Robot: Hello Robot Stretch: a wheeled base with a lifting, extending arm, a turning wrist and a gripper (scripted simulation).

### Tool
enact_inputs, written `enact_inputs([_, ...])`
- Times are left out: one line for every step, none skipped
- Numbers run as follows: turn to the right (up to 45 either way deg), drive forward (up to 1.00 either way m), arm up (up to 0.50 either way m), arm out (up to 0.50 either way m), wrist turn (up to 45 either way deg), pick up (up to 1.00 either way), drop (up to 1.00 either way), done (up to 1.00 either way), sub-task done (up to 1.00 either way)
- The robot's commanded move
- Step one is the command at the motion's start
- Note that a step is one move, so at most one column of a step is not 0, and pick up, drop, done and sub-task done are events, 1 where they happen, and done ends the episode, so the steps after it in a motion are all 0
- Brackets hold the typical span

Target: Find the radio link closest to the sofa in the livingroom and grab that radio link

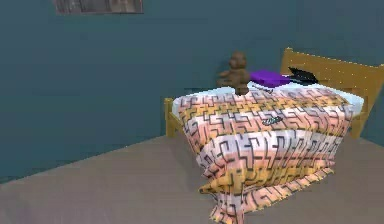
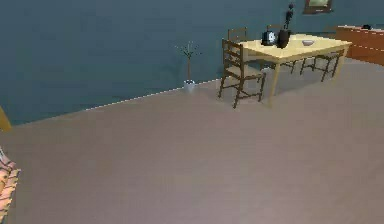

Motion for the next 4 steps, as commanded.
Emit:
enact_inputs([45.0,0.0,0.0,0.0,0.0,0.0,0.0,0.0,0.0])
enact_inputs([45.0,0.0,0.0,0.0,0.0,0.0,0.0,0.0,0.0])
enact_inputs([45.0,0.0,0.0,0.0,0.0,0.0,0.0,0.0,0.0])
enact_inputs([27.0,0.0,0.0,0.0,0.0,0.0,0.0,0.0,0.0])
